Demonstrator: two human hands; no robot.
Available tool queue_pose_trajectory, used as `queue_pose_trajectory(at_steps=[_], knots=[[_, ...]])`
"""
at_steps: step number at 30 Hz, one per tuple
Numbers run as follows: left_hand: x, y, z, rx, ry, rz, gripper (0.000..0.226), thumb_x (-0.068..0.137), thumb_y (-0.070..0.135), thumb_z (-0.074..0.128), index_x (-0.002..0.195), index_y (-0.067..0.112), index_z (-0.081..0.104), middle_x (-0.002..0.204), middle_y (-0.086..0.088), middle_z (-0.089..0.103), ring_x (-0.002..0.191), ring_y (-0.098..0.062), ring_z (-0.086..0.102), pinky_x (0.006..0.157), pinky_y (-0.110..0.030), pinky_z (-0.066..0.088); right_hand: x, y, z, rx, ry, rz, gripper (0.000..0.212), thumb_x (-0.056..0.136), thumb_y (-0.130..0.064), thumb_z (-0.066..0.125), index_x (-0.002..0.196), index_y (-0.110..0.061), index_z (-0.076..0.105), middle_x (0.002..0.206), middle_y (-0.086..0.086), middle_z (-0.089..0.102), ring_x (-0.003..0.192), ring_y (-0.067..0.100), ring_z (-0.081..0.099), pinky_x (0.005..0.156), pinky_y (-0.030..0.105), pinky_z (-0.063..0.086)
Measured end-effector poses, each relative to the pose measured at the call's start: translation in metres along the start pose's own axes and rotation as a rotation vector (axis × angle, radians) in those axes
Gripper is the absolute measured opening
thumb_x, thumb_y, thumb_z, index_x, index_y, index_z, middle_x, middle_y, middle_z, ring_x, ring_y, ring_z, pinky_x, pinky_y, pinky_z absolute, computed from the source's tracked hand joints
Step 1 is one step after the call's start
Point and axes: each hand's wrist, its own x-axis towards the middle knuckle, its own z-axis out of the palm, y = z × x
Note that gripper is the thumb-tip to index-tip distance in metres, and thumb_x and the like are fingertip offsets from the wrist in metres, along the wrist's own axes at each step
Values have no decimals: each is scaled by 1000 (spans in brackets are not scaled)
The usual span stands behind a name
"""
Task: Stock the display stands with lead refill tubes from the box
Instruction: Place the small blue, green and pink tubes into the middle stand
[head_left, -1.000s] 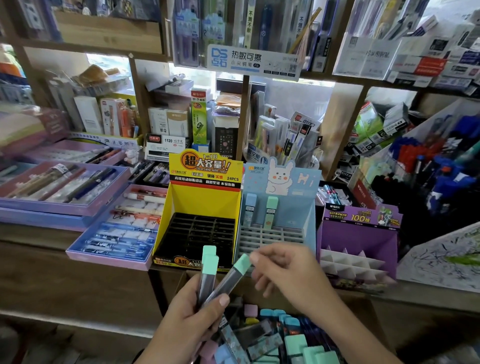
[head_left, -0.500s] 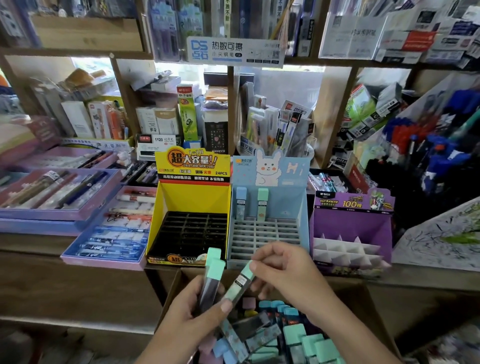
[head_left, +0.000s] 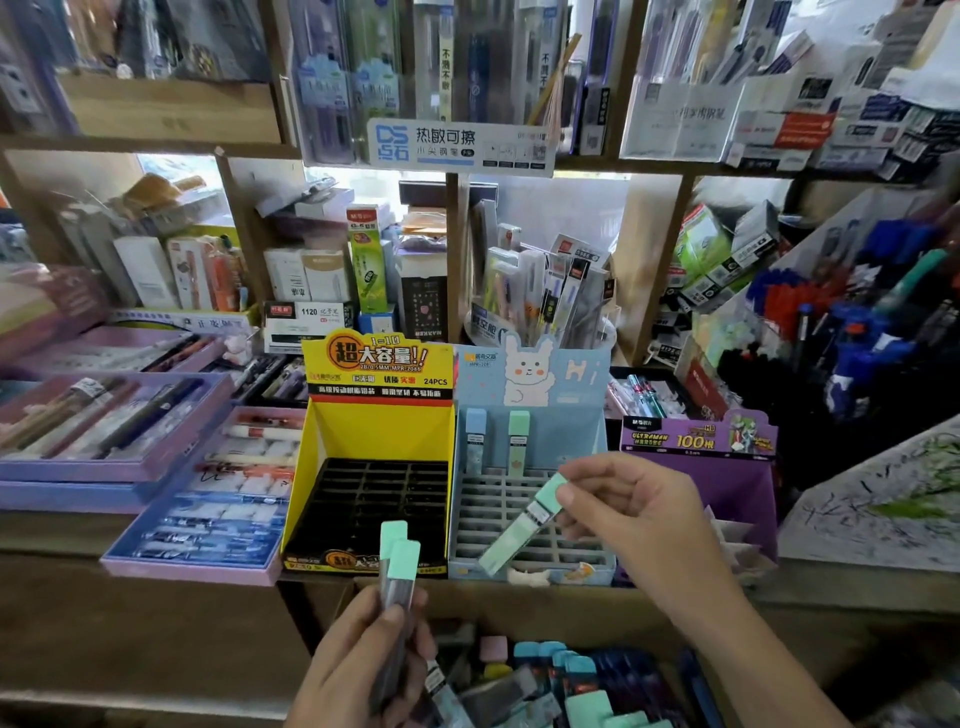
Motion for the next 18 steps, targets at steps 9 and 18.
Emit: queue_pose_trajectory(at_steps=[9, 18], knots=[[-2, 5, 3, 13, 6, 87, 23, 81, 34, 68, 97, 20, 76, 86, -27, 68, 65, -30, 60, 65, -33, 40, 52, -1, -9, -370, 177, -174, 19, 92, -9, 76, 106, -21, 78, 88, -11, 76, 82, 5, 72, 81, 24, 60], [1, 4, -4, -18, 3, 71, 29, 77, 35, 71, 103, 22, 76, 84, -25, 68, 68, -31, 63, 67, -34, 44, 79, 6, -4, -682, 120, -312, 19, 93, -10, 74, 111, -13, 79, 86, -21, 64, 85, -22, 60, 75, -1, 47]])
